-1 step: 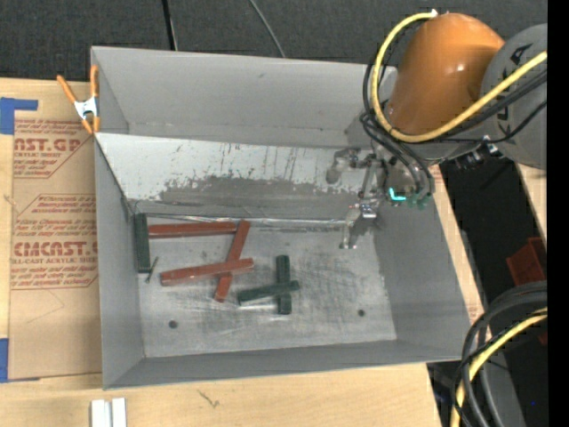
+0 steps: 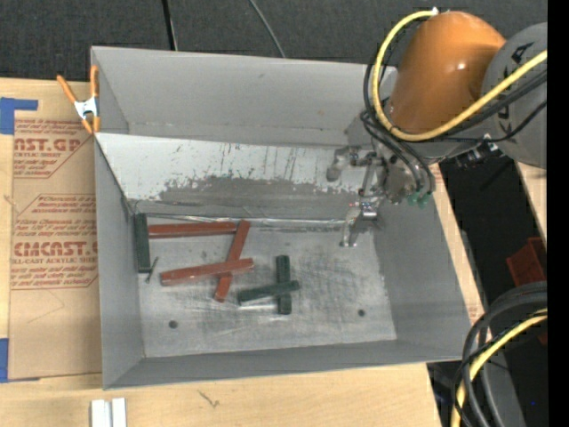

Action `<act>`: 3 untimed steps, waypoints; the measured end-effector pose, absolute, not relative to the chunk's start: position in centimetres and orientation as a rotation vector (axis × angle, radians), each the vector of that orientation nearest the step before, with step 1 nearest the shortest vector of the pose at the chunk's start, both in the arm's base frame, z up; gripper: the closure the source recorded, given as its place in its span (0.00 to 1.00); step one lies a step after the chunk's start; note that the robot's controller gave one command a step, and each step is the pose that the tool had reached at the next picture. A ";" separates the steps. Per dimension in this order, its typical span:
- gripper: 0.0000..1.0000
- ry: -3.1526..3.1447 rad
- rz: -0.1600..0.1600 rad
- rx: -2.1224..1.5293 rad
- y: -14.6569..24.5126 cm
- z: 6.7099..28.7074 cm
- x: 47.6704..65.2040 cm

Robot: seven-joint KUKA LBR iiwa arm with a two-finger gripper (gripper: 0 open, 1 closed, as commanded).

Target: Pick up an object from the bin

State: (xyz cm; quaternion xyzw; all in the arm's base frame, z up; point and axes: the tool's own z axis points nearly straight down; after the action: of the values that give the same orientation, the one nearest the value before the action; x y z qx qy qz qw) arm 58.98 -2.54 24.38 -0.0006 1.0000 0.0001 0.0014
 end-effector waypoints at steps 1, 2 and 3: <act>0.00 3.129 -0.001 -0.006 -2.5 23.6 59.2; 0.00 3.147 0.002 0.055 -4.3 22.5 56.1; 0.00 3.131 -0.001 0.021 -1.4 19.0 56.7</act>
Offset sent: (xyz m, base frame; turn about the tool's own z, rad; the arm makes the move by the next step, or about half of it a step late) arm -0.0482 -0.0357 0.0201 0.0765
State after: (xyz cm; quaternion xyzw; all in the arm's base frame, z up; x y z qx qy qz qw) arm 56.73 -1.41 19.01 0.0068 1.0000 -0.0004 0.0054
